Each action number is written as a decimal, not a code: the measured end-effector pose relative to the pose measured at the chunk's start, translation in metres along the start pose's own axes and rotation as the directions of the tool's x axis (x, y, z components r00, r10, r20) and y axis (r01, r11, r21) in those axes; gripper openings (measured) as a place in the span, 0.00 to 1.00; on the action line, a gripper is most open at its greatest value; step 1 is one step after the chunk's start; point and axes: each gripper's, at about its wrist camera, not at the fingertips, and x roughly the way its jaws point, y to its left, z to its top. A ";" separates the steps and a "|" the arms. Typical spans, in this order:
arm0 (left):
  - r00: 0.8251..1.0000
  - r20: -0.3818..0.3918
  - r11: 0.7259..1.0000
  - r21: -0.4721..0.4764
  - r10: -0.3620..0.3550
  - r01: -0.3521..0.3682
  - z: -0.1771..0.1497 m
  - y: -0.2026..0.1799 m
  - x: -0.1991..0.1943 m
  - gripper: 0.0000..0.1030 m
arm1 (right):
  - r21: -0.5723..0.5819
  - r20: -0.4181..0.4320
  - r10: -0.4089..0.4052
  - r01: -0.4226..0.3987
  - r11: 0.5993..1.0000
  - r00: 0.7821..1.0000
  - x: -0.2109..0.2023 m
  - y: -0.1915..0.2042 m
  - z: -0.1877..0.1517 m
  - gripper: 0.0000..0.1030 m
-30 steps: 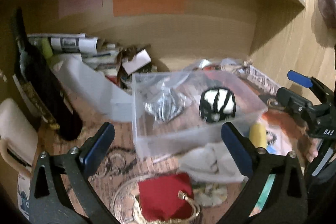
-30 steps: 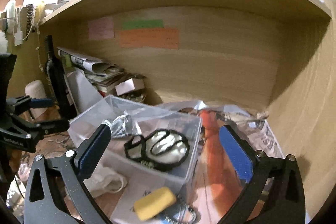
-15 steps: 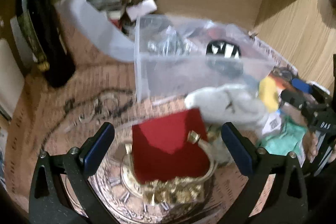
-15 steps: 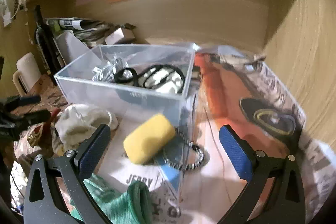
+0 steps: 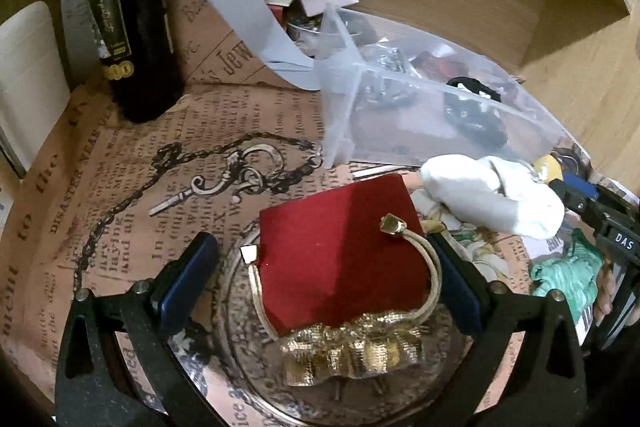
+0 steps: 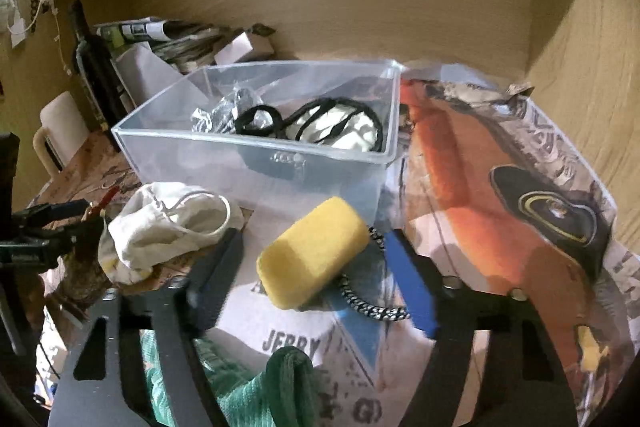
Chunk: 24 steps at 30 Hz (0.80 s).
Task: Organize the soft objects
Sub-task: 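Grasp the red velvet pouch with the left tool while the right tool grasps the yellow sponge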
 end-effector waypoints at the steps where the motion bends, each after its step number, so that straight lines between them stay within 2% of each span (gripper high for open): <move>1: 1.000 0.000 1.000 0.003 0.001 -0.001 -0.001 0.000 0.000 1.00 | 0.003 -0.008 0.002 -0.002 1.000 1.000 0.002 0.000 -0.001 0.56; 4: 1.000 0.012 0.999 0.030 0.012 -0.012 -0.004 -0.003 -0.001 1.00 | 0.021 -0.024 0.016 -0.015 1.000 1.000 0.006 -0.003 -0.002 0.46; 11: 1.000 0.029 0.997 0.076 -0.004 0.002 -0.017 -0.009 -0.010 0.99 | 0.018 -0.008 0.015 -0.015 1.000 1.000 0.004 -0.003 -0.003 0.39; 16: 0.999 0.040 0.998 0.063 0.019 -0.021 -0.023 -0.001 -0.020 0.72 | 0.018 0.000 0.017 -0.017 1.000 1.000 0.003 -0.004 -0.002 0.37; 20: 0.998 0.047 0.999 0.030 0.029 -0.031 -0.021 0.007 -0.023 0.56 | 0.020 0.016 0.018 -0.018 1.000 1.000 -0.002 -0.006 -0.001 0.37; 22: 0.998 0.051 0.999 0.018 0.028 -0.028 -0.018 0.010 -0.024 0.43 | 0.022 0.029 0.017 -0.017 1.000 0.999 -0.007 -0.007 0.000 0.37; 24: 0.998 0.056 1.000 0.011 0.021 -0.021 -0.016 0.011 -0.027 0.37 | 0.022 0.041 0.014 -0.015 1.000 0.999 -0.011 -0.007 0.001 0.37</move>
